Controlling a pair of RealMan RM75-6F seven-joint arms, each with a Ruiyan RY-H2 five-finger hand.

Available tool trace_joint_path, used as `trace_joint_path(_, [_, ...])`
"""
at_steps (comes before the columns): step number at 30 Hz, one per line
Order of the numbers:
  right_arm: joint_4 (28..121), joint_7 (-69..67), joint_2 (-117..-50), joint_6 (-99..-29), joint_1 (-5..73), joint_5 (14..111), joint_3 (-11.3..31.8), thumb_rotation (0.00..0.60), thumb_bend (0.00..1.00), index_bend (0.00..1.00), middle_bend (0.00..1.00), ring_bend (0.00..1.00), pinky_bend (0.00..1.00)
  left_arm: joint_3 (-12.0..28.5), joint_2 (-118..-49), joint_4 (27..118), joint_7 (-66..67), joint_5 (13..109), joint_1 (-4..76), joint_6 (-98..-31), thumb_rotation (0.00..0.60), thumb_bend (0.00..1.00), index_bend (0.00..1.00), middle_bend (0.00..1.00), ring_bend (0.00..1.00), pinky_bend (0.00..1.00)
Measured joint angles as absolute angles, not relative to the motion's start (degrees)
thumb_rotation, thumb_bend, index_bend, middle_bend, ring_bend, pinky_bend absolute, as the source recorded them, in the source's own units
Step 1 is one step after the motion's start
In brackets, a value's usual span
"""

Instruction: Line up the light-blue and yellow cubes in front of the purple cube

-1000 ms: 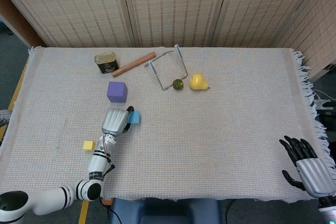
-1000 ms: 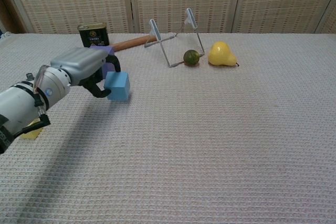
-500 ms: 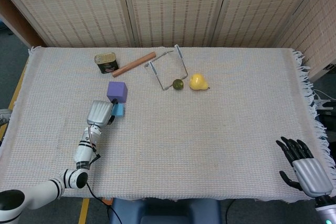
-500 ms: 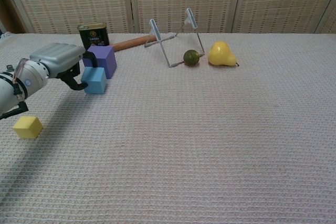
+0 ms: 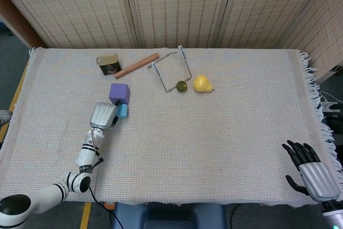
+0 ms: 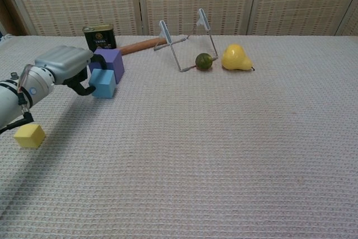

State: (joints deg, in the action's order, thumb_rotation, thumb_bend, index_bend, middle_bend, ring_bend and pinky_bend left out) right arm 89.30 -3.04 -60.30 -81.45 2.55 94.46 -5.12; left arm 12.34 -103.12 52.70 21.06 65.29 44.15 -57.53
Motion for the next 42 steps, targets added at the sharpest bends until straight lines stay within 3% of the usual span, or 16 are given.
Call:
trace_joint_path(12, [89.6, -3.1, -60.0, -82.3, 2.2, 95.3, -5.5, 0.600, 0.11, 0.00, 0.00, 0.00, 0.00, 12.8, -101.2, 57.1, 24.0, 65.1, 43.4, -58.6, 0.600, 0.39, 0.26, 1.00, 1.00, 1.00])
trace_joint_path(16, [89.5, -3.3, -59.9, -82.3, 2.2, 95.4, -5.6, 0.600, 0.11, 0.00, 0.00, 0.00, 0.00, 12.6, -100.3, 59.8, 23.8, 65.9, 42.6, -60.4, 0.600, 0.40, 0.30, 1.00, 1.00, 1.00])
trace_joint_path(18, [89.5, -3.4, -59.9, -82.3, 2.2, 95.4, -5.6, 0.600, 0.11, 0.00, 0.00, 0.00, 0.00, 12.0, -99.3, 62.7, 23.5, 66.9, 41.7, -61.8, 0.600, 0.49, 0.28, 1.00, 1.00, 1.00])
trace_joint_path(21, [89.6, -3.6, -59.8, -82.3, 2.2, 95.5, -5.6, 0.600, 0.11, 0.00, 0.00, 0.00, 0.00, 10.3, -97.0, 68.9, 23.7, 67.9, 40.1, -62.7, 0.600, 0.74, 0.25, 1.00, 1.00, 1.00])
trace_joint_path(23, [89.7, -3.6, -59.8, -82.4, 2.2, 95.8, -5.7, 0.600, 0.11, 0.00, 0.00, 0.00, 0.00, 9.3, -95.6, 72.5, 24.2, 67.7, 39.1, -62.6, 0.600, 0.83, 0.26, 1.00, 1.00, 1.00])
trace_joint_path(29, [89.8, -3.6, -59.7, -82.7, 2.1, 96.2, -5.9, 0.600, 0.11, 0.00, 0.00, 0.00, 0.00, 6.0, -93.1, 77.0, 27.5, 65.3, 36.4, -61.1, 0.600, 0.89, 0.26, 1.00, 1.00, 1.00])
trace_joint_path(42, [90.6, -2.3, -59.6, -81.4, 2.2, 94.4, -5.6, 0.600, 0.11, 0.00, 0.00, 0.00, 0.00, 6.6, -93.9, 73.0, 33.6, 59.0, 38.2, -56.0, 0.600, 0.93, 0.10, 1.00, 1.00, 1.00])
